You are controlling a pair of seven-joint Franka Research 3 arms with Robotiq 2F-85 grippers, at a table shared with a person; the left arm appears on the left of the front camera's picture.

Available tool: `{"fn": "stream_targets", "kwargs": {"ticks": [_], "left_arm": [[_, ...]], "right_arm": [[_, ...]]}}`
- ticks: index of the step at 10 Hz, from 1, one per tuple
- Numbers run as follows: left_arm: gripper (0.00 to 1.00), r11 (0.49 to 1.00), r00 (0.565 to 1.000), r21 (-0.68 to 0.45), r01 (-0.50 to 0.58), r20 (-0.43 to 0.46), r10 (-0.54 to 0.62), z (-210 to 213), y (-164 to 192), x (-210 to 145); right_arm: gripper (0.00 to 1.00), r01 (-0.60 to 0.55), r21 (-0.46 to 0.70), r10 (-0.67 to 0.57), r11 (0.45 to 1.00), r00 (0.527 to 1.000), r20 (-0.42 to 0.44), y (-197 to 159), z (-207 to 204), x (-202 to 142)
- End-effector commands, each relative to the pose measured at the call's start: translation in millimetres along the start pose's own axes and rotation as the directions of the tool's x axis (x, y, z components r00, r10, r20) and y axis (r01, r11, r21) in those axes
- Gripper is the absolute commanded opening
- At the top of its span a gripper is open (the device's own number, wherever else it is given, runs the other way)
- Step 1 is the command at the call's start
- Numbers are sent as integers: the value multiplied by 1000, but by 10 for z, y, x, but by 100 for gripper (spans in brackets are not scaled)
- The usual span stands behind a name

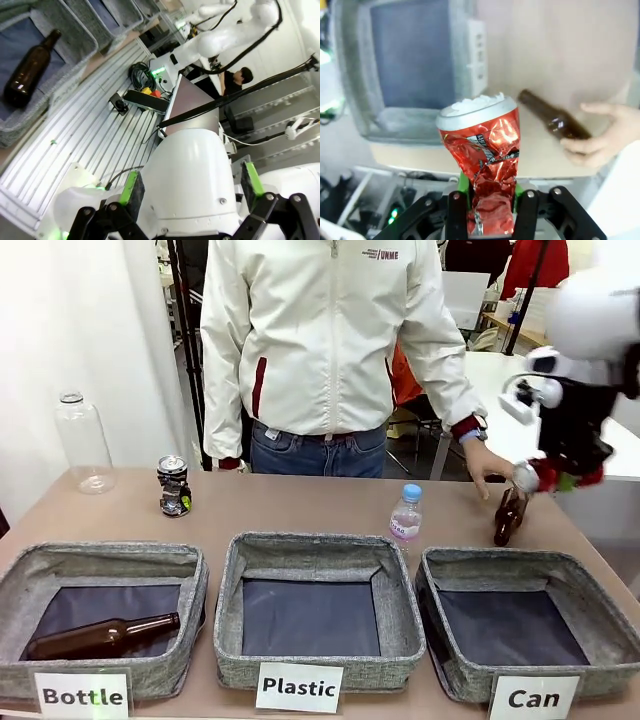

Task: Sort the can waste into the basket.
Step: Pick up the can waste from the table and place it in the right Fabric basket.

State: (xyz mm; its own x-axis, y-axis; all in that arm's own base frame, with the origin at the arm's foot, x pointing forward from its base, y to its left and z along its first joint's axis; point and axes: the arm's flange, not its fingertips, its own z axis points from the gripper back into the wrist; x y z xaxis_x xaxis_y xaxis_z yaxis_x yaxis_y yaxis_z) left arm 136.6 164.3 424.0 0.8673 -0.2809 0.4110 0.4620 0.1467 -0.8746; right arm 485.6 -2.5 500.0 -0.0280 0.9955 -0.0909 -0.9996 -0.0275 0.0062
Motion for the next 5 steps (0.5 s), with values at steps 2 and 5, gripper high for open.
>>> {"fn": "stream_targets", "kwargs": {"ticks": [2,5], "left_arm": [[100,1000,1000,-2,13,-5,-13,-3,0,-52],[100,1000,1000,-2,13,-5,-13,-3,0,-52]], "right_arm": [[0,-16,-100,19,995,999,31,1378,-570,-20],[0,7,-91,-2,996,999,55,1680,-750,71]]}}
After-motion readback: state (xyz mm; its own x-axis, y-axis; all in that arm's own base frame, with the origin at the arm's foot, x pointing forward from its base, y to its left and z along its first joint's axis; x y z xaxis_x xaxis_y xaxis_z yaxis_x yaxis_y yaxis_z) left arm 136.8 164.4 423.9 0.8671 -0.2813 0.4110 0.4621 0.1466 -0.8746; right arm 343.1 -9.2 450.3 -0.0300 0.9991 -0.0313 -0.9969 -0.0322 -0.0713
